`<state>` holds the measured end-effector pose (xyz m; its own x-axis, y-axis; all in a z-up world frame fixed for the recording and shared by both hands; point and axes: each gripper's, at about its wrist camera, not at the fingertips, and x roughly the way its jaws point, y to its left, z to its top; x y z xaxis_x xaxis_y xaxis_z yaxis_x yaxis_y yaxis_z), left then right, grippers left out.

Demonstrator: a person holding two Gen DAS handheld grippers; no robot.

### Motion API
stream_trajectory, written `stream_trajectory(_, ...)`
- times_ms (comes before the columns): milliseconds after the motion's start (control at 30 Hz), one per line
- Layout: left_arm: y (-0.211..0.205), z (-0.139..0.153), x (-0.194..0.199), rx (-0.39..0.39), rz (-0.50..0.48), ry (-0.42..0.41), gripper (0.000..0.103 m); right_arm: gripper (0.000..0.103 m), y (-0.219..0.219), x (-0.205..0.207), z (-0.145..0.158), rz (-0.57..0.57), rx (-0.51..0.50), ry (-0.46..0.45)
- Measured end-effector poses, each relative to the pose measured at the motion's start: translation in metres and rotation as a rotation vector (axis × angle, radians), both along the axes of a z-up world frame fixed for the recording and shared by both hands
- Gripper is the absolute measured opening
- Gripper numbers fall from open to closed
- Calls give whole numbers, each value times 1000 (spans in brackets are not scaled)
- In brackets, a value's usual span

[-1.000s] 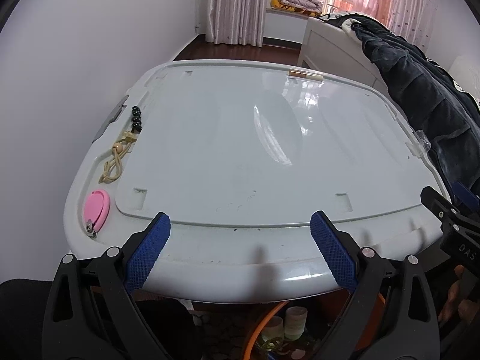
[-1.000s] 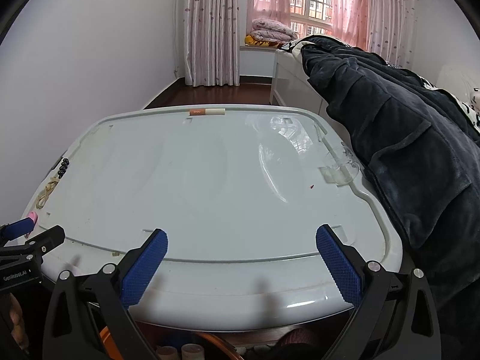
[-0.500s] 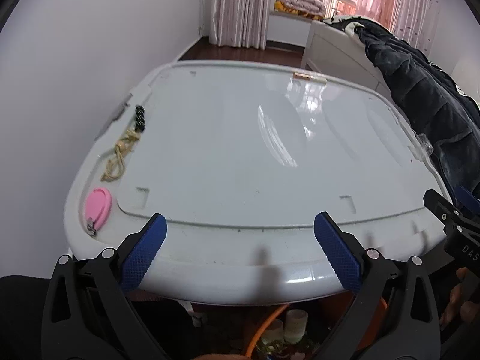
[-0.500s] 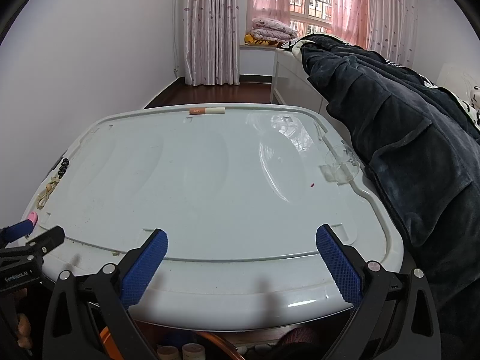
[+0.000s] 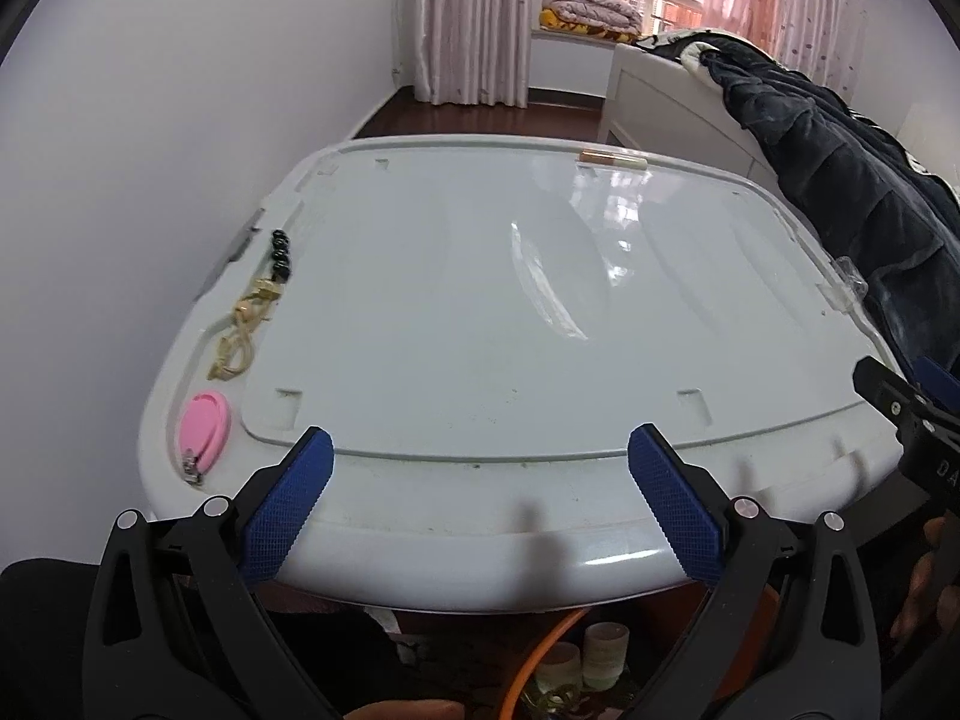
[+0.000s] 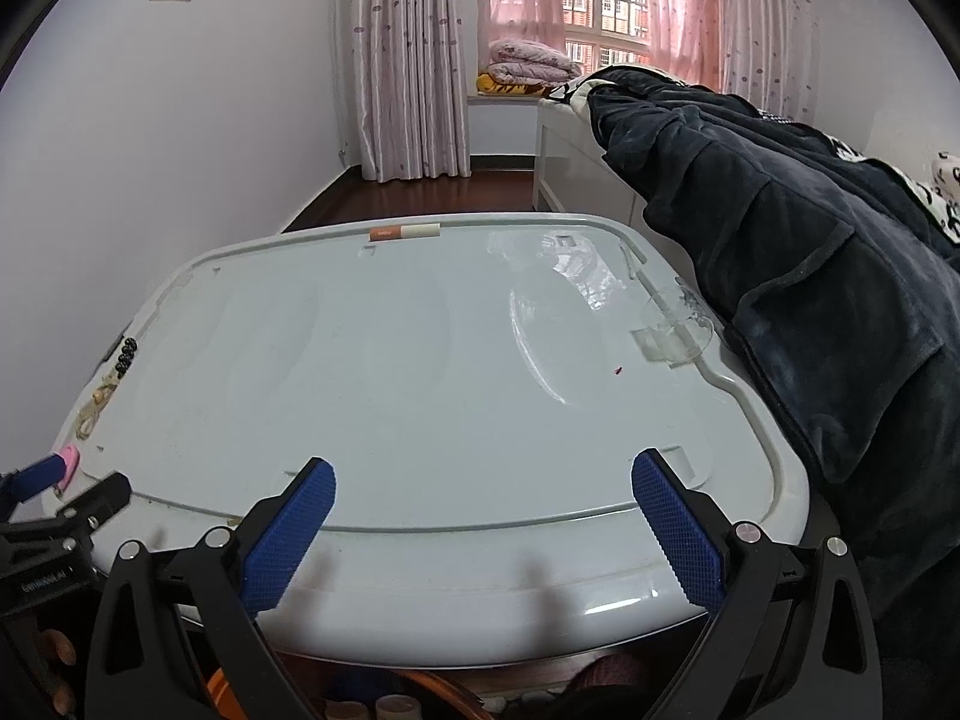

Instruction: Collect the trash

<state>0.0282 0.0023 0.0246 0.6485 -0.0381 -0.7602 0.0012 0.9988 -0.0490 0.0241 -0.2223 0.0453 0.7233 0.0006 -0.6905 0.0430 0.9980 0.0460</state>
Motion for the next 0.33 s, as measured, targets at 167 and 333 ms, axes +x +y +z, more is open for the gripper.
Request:
stream_trajectory(167, 2, -2, 2, 14, 17, 15, 96, 98, -1, -1, 0, -2, 7, -5)
stream_trajectory(333, 4, -4, 3, 25, 40, 22, 96, 98, 1, -1, 1, 5, -3, -6)
